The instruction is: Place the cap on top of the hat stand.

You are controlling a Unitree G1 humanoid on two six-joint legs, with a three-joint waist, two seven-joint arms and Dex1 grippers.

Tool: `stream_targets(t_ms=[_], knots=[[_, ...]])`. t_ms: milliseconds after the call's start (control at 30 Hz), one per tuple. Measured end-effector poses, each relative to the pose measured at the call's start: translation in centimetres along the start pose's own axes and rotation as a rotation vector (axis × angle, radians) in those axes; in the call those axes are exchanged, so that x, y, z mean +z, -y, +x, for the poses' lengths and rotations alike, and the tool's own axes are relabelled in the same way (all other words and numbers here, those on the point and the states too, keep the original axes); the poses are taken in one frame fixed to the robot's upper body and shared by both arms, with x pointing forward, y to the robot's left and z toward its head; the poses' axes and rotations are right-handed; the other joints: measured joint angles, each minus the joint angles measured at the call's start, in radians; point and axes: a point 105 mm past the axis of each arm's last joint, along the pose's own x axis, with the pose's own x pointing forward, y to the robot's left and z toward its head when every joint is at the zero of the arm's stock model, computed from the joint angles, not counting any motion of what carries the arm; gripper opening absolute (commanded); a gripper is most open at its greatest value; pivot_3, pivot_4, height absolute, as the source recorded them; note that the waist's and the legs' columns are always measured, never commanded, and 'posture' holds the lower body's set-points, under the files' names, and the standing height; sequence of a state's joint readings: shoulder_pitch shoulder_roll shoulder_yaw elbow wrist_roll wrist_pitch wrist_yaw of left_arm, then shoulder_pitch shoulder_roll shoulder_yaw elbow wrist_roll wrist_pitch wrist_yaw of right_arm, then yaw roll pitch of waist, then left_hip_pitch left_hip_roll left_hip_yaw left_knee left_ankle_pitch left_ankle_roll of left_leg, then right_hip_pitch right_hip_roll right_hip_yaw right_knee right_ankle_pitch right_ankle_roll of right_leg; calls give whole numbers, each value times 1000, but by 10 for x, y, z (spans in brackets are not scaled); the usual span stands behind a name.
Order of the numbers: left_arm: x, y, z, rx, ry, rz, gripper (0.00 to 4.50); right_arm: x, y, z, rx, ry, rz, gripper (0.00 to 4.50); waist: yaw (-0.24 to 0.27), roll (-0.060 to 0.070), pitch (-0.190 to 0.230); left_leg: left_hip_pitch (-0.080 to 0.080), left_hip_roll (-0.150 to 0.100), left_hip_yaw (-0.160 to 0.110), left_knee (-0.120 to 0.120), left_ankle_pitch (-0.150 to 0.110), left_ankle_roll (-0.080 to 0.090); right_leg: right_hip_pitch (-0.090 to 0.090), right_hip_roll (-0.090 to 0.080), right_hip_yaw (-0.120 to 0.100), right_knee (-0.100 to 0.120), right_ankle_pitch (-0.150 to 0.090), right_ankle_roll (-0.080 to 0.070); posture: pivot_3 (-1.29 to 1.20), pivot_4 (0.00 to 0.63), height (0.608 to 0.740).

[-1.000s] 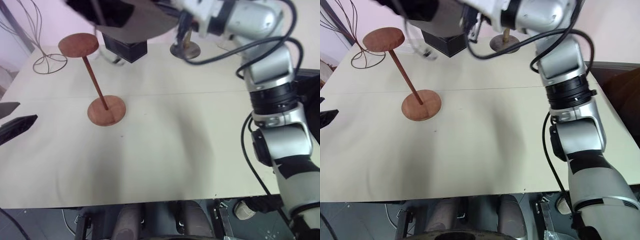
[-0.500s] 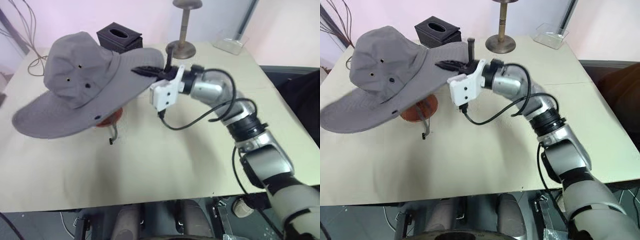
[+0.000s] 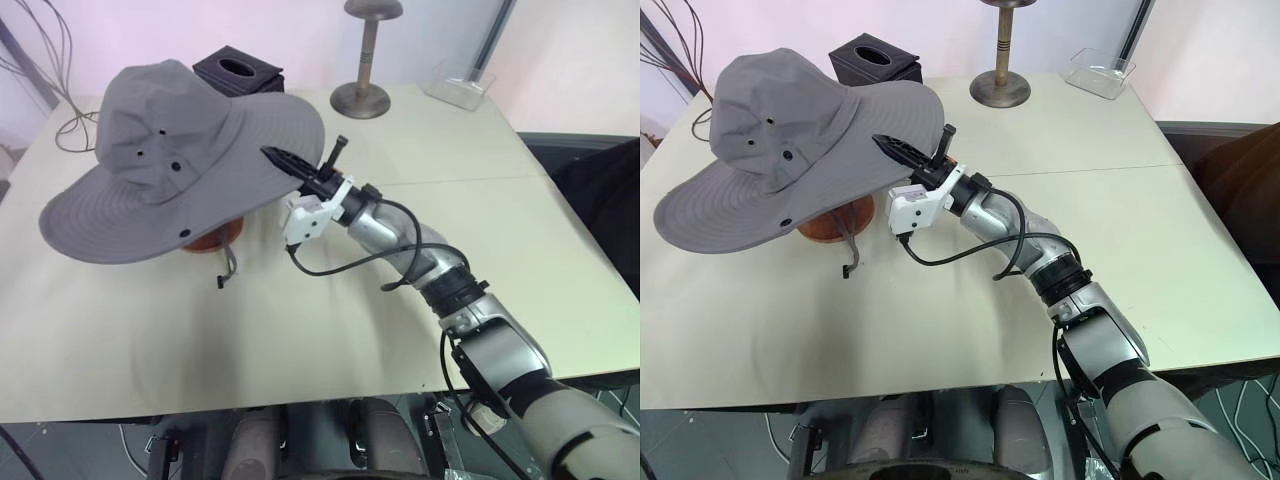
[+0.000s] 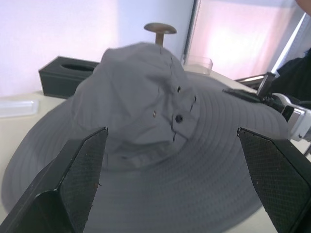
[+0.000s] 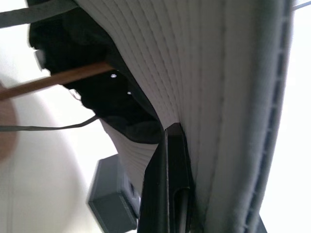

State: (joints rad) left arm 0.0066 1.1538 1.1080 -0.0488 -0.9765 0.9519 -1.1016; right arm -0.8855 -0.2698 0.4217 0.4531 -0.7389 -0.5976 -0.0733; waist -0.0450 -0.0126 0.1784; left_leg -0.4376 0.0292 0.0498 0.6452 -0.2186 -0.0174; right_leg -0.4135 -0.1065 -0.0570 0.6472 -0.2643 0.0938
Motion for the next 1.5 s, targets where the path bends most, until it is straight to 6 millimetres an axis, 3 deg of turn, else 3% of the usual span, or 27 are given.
stream_targets(t_ms=[200,400,533,733,900,1067,1167,1333,1400,1500], knots=[[-6,-2,4,-11,-35,-5,4500,-1,-31,-19,85,8,-70,23,-1,-2,1,0,1,0,0,0,0,0,1,0,0,0,0,0,150,740],[-12,-2,7,-27,-66,-3,4500,-2,-38,-24,115,7,-75,23,-1,-2,1,0,2,0,0,0,0,0,3,0,0,0,-1,0,150,740],[-15,-1,10,-36,-85,2,4500,-3,-37,-22,138,6,-78,1404,0,-3,1,0,2,0,0,0,0,0,3,1,0,0,-1,0,150,740],[-20,-1,13,-41,-107,8,4500,-1,-30,-21,158,19,-83,4454,0,-3,1,0,2,0,0,0,0,0,3,1,0,0,0,0,150,740],[-23,-1,16,-49,-120,8,4500,0,-19,-34,183,33,-141,4454,3,-3,0,0,2,0,0,0,0,0,3,1,0,0,-1,0,150,740],[-23,-2,18,-60,-118,19,4500,-15,-24,-74,293,-54,-98,4454,3,-4,1,0,2,1,0,0,0,0,3,1,0,0,-1,0,150,740],[-25,-3,16,-54,-132,21,4500,-27,-7,-109,348,-137,-19,4454,6,-4,1,0,3,1,0,0,0,1,3,1,-1,0,0,0,150,740],[-32,-17,-8,25,-204,20,4500,-38,43,-171,536,-330,410,4454,0,-6,4,6,5,1,-2,-1,1,5,2,1,-2,-1,-3,0,150,740],[-36,-19,-18,48,-237,33,4500,-39,63,-176,573,-364,592,4454,-4,-6,5,12,6,2,-4,-1,1,7,3,1,-2,-4,-9,0,150,740],[-46,-19,-40,85,-301,55,4500,-45,111,-170,561,-391,853,4454,-6,-4,6,12,7,2,-6,-1,0,3,1,2,-2,-4,-12,0,150,740]])
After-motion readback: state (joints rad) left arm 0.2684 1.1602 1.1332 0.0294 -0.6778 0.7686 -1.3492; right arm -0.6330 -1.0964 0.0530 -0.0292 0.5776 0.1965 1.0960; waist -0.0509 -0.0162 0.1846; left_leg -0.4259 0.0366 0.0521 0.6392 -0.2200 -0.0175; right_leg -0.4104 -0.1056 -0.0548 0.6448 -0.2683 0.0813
